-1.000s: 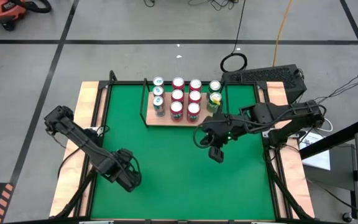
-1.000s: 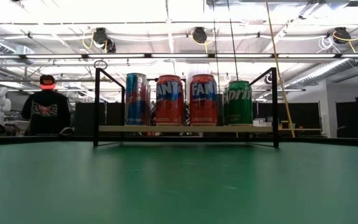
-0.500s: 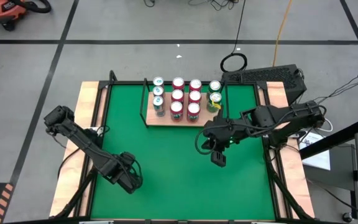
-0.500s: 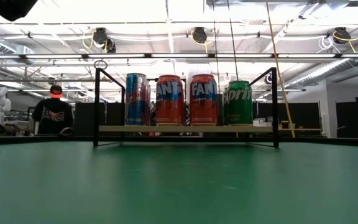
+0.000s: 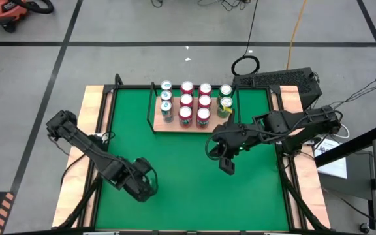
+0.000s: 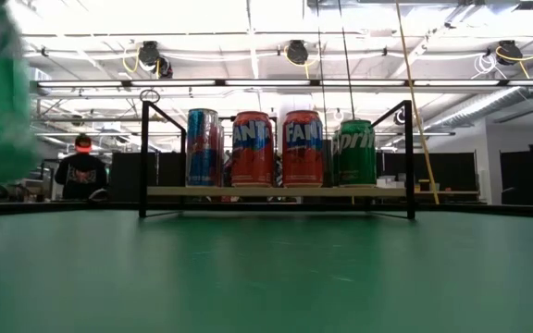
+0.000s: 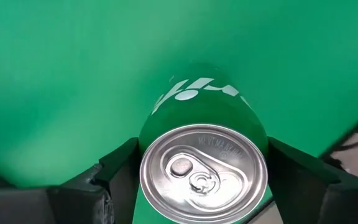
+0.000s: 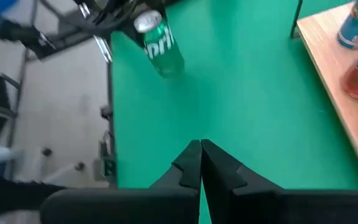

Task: Place canned beverage on shelf
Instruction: Put the green soda can on the shelf aligned with the other green soda cans

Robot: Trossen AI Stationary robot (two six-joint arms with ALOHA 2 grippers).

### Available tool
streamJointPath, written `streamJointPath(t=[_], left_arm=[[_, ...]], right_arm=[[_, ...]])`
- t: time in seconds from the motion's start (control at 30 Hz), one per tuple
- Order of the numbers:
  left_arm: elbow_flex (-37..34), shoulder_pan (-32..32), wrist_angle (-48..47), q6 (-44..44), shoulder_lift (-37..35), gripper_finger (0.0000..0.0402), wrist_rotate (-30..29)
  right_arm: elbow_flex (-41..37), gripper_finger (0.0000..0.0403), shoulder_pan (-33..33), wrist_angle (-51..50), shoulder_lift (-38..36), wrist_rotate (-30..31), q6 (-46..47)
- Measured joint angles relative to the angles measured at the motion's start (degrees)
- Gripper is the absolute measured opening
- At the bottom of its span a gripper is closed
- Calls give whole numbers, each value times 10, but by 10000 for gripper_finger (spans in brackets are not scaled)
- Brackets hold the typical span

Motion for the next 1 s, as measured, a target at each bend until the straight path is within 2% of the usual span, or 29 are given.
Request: streamJointPath(t=[0.17, 0.3, 0.47, 0.67, 0.87, 1.0], left_arm=[[87, 29, -23, 154, 0, 270, -55], [156, 60, -27, 293, 0, 270, -88], [234, 100, -11, 462, -1, 270, -112], [284, 144, 30, 636, -1, 270, -89], [289, 173, 65, 735, -1, 270, -47], [289, 184, 77, 788, -1, 270, -45]], right_arm=[[0, 9, 0, 63, 1, -9, 25], [0, 43, 0, 103, 1, -21, 40], [0, 114, -1, 144, 4, -45, 62], [0, 226, -1, 207, 17, -63, 58], [-1, 335, -20, 205, 21, -40, 23], [0, 371, -42, 217, 32, -68, 1]])
